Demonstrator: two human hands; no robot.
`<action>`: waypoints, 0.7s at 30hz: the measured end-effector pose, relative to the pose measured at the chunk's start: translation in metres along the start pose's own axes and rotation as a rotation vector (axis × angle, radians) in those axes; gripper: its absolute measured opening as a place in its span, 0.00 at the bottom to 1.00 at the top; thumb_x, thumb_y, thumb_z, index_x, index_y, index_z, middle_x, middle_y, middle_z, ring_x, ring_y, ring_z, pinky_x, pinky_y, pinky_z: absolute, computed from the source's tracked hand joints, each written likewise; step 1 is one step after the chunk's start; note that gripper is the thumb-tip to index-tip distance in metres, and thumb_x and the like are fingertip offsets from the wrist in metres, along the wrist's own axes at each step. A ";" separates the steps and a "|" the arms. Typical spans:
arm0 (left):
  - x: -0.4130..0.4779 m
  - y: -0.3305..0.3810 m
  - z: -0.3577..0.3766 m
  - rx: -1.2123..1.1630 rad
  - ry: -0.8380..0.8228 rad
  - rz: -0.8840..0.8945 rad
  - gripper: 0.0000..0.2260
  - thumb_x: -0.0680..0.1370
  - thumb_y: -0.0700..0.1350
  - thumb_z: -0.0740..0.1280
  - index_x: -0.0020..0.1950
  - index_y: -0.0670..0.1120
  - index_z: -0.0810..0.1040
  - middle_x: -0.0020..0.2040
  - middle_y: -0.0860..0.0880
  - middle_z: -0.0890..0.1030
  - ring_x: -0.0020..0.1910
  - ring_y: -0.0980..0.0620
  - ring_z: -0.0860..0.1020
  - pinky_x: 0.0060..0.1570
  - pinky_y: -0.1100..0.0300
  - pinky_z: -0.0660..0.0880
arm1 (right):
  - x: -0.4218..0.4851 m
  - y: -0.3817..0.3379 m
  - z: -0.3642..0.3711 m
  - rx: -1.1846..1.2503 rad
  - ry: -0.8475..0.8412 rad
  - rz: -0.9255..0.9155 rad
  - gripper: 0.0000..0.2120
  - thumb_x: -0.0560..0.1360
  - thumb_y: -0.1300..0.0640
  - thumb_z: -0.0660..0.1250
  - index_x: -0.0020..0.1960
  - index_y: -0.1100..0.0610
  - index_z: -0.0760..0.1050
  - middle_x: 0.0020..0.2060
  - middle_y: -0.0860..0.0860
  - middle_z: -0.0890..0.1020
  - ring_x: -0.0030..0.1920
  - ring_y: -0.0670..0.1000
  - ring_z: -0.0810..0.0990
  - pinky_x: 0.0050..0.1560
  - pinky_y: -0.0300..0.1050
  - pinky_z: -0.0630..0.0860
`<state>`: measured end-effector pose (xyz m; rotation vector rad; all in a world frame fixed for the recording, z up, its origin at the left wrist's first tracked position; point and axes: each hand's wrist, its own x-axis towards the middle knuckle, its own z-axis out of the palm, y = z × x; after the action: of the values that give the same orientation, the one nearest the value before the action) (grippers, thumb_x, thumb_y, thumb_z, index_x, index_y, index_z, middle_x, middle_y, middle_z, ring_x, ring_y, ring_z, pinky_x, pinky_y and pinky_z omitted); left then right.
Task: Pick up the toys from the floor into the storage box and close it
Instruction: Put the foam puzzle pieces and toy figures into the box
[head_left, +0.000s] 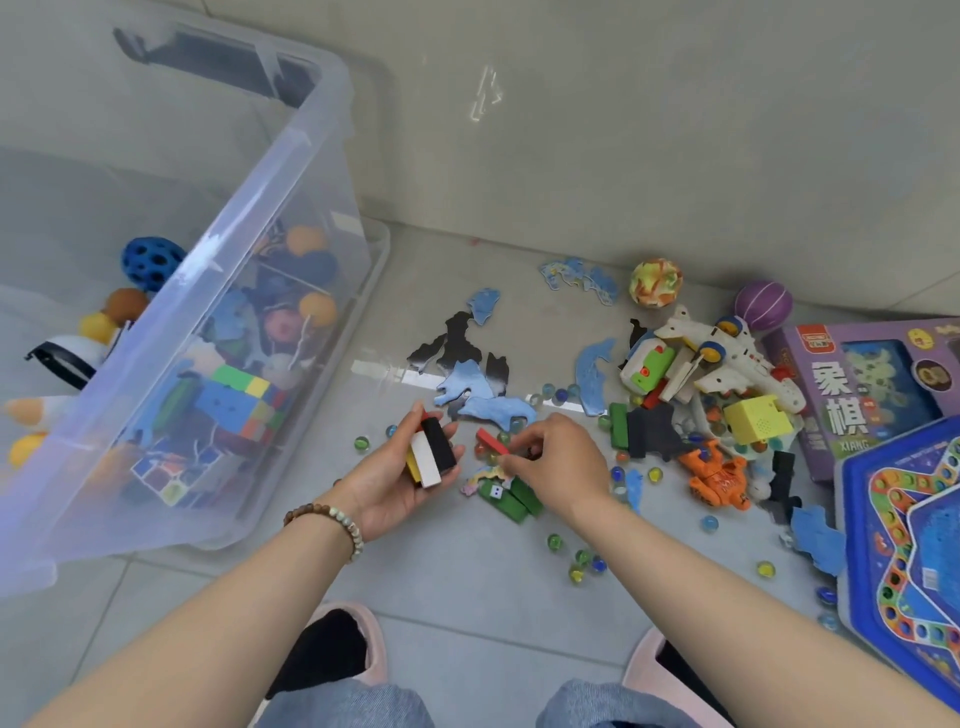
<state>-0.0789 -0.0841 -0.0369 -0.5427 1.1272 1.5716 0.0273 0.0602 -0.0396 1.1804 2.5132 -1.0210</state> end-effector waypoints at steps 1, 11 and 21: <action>-0.001 -0.001 -0.002 -0.003 -0.008 -0.007 0.12 0.77 0.54 0.62 0.53 0.47 0.76 0.48 0.48 0.82 0.47 0.48 0.81 0.39 0.56 0.82 | 0.000 0.000 0.002 -0.032 0.014 -0.002 0.10 0.69 0.47 0.73 0.47 0.49 0.80 0.44 0.45 0.77 0.46 0.47 0.76 0.45 0.43 0.73; -0.005 -0.007 -0.002 -0.038 -0.093 -0.092 0.21 0.75 0.59 0.61 0.59 0.45 0.74 0.51 0.43 0.82 0.47 0.45 0.81 0.42 0.52 0.82 | -0.010 -0.017 -0.013 0.527 -0.123 0.050 0.08 0.69 0.51 0.74 0.44 0.54 0.84 0.33 0.45 0.80 0.32 0.40 0.73 0.36 0.33 0.70; -0.008 -0.012 0.002 0.035 -0.070 -0.071 0.11 0.72 0.44 0.69 0.54 0.44 0.77 0.48 0.47 0.82 0.47 0.49 0.80 0.40 0.58 0.82 | -0.039 0.014 -0.013 0.545 -0.144 -0.017 0.03 0.72 0.58 0.71 0.44 0.53 0.82 0.36 0.42 0.81 0.34 0.35 0.77 0.35 0.27 0.71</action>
<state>-0.0650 -0.0865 -0.0340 -0.4952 1.0700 1.4957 0.0656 0.0511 -0.0207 1.1490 2.1994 -1.8000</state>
